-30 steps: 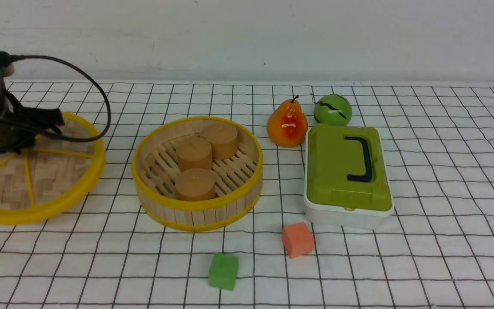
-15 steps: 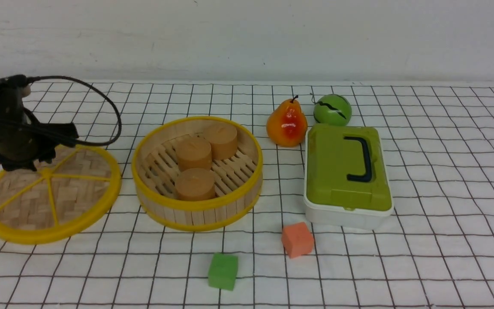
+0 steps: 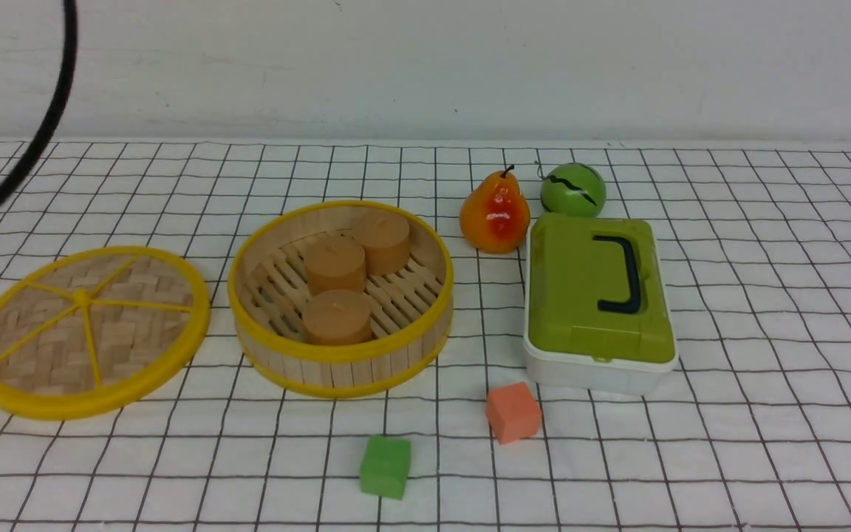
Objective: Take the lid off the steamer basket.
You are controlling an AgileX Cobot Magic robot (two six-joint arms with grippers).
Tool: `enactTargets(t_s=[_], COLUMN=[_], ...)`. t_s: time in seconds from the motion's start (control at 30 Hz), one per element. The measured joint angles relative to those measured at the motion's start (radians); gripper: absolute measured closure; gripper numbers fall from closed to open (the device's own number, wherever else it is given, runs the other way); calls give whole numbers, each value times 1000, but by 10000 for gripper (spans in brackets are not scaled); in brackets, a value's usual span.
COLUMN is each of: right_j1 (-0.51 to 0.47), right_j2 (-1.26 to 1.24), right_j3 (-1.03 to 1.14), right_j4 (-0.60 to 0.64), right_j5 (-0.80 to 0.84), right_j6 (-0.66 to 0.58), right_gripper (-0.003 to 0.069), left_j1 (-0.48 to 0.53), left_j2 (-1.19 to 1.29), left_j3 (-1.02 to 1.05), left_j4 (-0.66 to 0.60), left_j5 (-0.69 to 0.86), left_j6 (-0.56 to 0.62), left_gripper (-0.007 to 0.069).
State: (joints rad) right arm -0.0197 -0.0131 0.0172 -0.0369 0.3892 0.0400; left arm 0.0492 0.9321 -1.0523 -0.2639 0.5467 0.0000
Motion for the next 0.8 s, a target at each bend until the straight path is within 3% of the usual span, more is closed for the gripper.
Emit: enactTargets(t_s=[0.07, 0.17, 0.23, 0.27, 0.4, 0.53, 0.8], right_j1=[0, 0, 0, 0, 0, 0, 0], right_j2=[0, 0, 0, 0, 0, 0, 0], right_j3=[0, 0, 0, 0, 0, 0, 0], right_j4=[0, 0, 0, 0, 0, 0, 0], right_j5=[0, 0, 0, 0, 0, 0, 0], right_j6=[0, 0, 0, 0, 0, 0, 0], right_gripper=[419, 419, 419, 419, 419, 419, 419], left_j1=[0, -14, -37, -80, -180, -207, -210], left_j2=[-100, -302, -369, -456, -635, -721, -767], left_j3=[86, 282, 349, 432, 613, 728, 844], left_j4=[-70, -221, -278, -349, -474, -512, -535], left_j5=[2, -36, -64, -92, -98, -115, -243], left_j6=[80, 322, 390, 506, 676, 703, 642], left_gripper=[637, 637, 637, 637, 637, 637, 637])
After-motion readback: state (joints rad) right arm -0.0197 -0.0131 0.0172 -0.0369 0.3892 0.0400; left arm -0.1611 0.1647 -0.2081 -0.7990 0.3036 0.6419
